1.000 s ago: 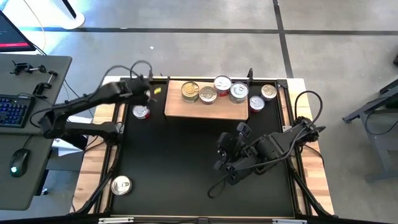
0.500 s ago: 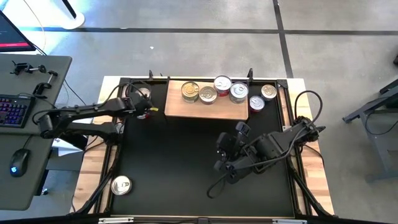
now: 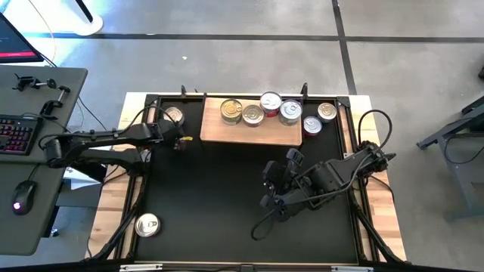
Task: Stack canned seafood by type on shelf
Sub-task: Stack the red tuna can on top of the red tuna can on the shelf
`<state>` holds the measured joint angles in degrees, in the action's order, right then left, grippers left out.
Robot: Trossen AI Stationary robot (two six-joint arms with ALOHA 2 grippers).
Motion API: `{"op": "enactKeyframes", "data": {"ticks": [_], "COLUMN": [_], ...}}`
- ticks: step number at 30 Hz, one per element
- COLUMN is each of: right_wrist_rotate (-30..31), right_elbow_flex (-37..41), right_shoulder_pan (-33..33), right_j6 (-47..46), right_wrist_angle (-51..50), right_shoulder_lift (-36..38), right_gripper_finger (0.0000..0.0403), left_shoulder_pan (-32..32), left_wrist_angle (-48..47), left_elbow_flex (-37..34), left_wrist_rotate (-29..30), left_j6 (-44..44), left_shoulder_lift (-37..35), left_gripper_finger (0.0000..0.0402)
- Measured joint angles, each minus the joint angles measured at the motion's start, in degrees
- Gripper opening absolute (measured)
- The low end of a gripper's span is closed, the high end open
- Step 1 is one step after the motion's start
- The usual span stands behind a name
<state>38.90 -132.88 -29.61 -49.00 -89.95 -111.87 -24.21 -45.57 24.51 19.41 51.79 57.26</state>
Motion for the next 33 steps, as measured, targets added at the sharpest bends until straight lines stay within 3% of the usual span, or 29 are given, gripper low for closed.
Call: {"op": "enactKeyframes", "data": {"ticks": [7, 13, 23, 28, 33], "right_wrist_rotate": [-0.1, 0.2, -2.9, -10.7, -18.3], "right_elbow_flex": [0.0, 0.0, 0.0, 0.0, 0.1], "right_shoulder_pan": [0.0, 0.0, 0.0, 0.0, 0.0], "right_j6": [0.0, 0.3, 1.4, 1.5, 2.0], "right_wrist_angle": [0.2, 0.2, 0.2, 0.0, 0.3], "right_shoulder_lift": [0.0, 0.0, 0.0, 0.0, -1.5], "right_gripper_finger": [0.0000, 0.0000, 0.0000, 0.0000, 0.0000], "left_shoulder_pan": [9.2, 20.0, 43.3, 53.4, 55.9], "left_wrist_angle": [-8.3, -6.0, 13.8, 26.8, 45.7], "left_elbow_flex": [0.7, 0.6, 0.3, 0.5, 0.7], "left_wrist_rotate": [-7.6, -11.3, -14.3, -11.8, -9.4], "left_j6": [0.3, 4.2, 15.5, 21.4, 22.2], "left_shoulder_lift": [-3.2, -3.3, 1.2, 10.1, 21.0], "left_gripper_finger": [0.0000, 0.0000, 0.0000, 0.0000, 0.0000]}}
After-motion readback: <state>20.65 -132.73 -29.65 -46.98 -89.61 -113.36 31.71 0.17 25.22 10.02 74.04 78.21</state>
